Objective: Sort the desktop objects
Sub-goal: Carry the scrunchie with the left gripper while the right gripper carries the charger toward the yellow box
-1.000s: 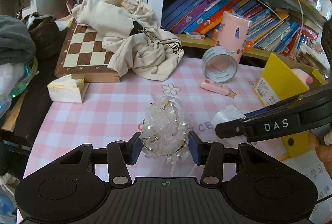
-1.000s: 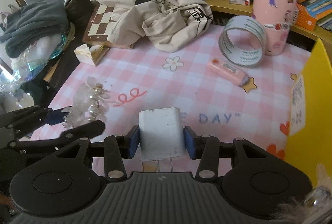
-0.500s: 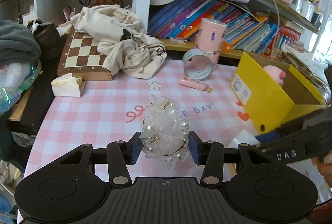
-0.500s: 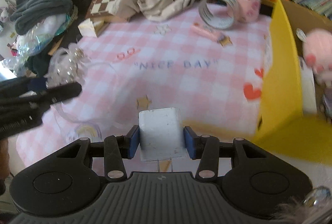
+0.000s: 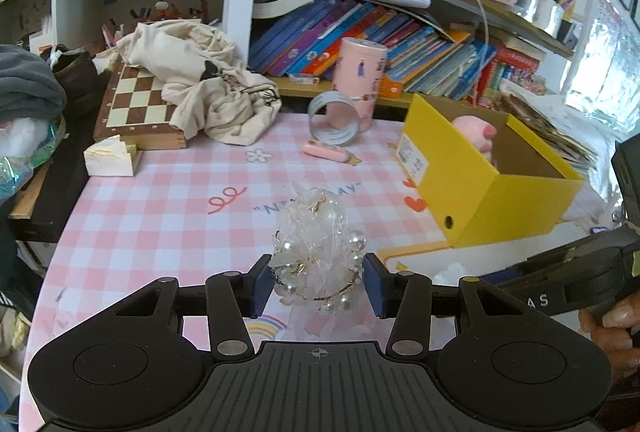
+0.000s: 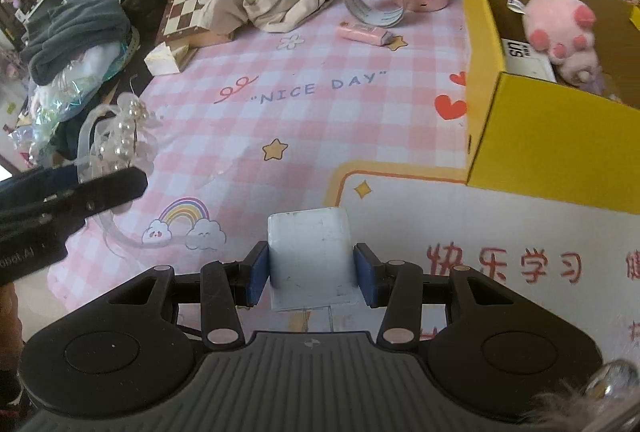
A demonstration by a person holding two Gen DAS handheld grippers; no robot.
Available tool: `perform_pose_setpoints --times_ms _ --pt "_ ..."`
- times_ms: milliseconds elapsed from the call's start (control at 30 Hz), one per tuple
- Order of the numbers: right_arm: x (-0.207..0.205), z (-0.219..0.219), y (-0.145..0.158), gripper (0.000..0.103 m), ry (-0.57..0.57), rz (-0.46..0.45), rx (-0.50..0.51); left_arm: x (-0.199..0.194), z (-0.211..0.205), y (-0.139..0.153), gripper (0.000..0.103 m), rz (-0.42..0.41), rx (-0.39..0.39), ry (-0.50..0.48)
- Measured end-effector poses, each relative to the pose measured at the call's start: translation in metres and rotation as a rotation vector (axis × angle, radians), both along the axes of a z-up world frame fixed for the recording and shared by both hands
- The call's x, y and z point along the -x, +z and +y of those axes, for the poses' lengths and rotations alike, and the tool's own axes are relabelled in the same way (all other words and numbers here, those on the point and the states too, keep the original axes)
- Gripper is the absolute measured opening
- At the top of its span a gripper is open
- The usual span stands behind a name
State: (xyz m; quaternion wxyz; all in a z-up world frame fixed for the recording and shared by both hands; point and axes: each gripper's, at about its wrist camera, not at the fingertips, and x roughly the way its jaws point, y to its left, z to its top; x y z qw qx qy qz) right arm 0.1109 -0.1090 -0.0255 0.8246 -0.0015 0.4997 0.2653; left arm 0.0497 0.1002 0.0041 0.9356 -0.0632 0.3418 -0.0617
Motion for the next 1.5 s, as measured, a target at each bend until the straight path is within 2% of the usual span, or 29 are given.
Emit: perform_pose_setpoints --times_ms 367,700,1167,1500 --pt "0.028 -0.012 0.0 0.043 -0.059 0.005 0.01 0.018 -0.008 -0.002 0.046 -0.001 0.026 -0.053" --pt "0.037 -0.038 -0.001 0.043 -0.136 0.013 0.044 0.013 -0.026 -0.005 0.046 0.005 0.054 -0.117" --pt "0.035 -0.106 -0.005 0.043 -0.259 0.042 0.04 -0.013 -0.089 -0.007 0.046 0.032 0.047 -0.246" --pt "0.021 -0.149 -0.006 0.043 -0.283 0.054 0.031 -0.033 -0.138 -0.005 0.046 0.046 0.031 -0.289"
